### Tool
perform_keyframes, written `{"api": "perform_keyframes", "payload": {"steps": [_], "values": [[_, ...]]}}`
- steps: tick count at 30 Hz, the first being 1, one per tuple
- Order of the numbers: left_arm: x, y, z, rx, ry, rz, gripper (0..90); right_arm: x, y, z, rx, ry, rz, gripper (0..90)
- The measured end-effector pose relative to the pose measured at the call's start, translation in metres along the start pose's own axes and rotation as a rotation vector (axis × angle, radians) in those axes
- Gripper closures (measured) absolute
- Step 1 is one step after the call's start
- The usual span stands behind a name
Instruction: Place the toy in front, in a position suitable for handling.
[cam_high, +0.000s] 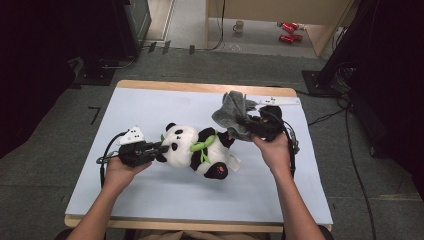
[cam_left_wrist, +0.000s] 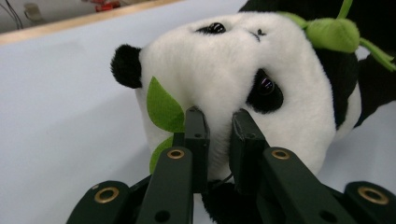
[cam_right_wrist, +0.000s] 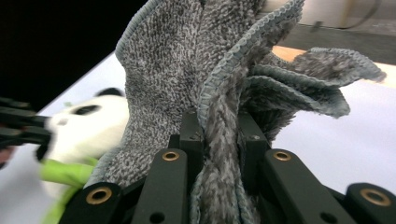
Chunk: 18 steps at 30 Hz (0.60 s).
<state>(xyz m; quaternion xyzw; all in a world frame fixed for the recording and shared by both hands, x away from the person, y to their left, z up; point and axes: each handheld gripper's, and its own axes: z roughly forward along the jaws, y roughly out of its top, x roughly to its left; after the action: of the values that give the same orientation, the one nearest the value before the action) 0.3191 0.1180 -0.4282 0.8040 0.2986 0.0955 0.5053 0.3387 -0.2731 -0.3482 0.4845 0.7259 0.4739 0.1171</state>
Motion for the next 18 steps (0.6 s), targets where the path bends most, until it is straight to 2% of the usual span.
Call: {"api": "perform_keyframes", "payload": {"steps": [3, 7, 10, 15, 18], "values": [[-0.002, 0.004, 0.002, -0.009, -0.009, -0.013, 81.0, 0.017, 0.014, 0.008, 0.023, 0.032, -0.033, 77.8], [0.0, 0.006, 0.004, 0.01, -0.015, -0.033, 81.9, 0.04, 0.031, 0.027, 0.07, 0.082, -0.075, 77.8], [0.002, 0.004, 0.005, 0.028, -0.021, -0.044, 81.9, 0.056, 0.041, 0.046, 0.111, 0.114, -0.102, 77.9], [0.004, 0.001, 0.005, 0.036, -0.013, -0.04, 81.4, 0.083, 0.056, 0.08, 0.167, 0.176, -0.137, 77.9], [0.002, 0.002, 0.006, 0.029, -0.008, -0.036, 81.8, 0.1, 0.06, 0.1, 0.208, 0.19, -0.166, 77.9]]}}
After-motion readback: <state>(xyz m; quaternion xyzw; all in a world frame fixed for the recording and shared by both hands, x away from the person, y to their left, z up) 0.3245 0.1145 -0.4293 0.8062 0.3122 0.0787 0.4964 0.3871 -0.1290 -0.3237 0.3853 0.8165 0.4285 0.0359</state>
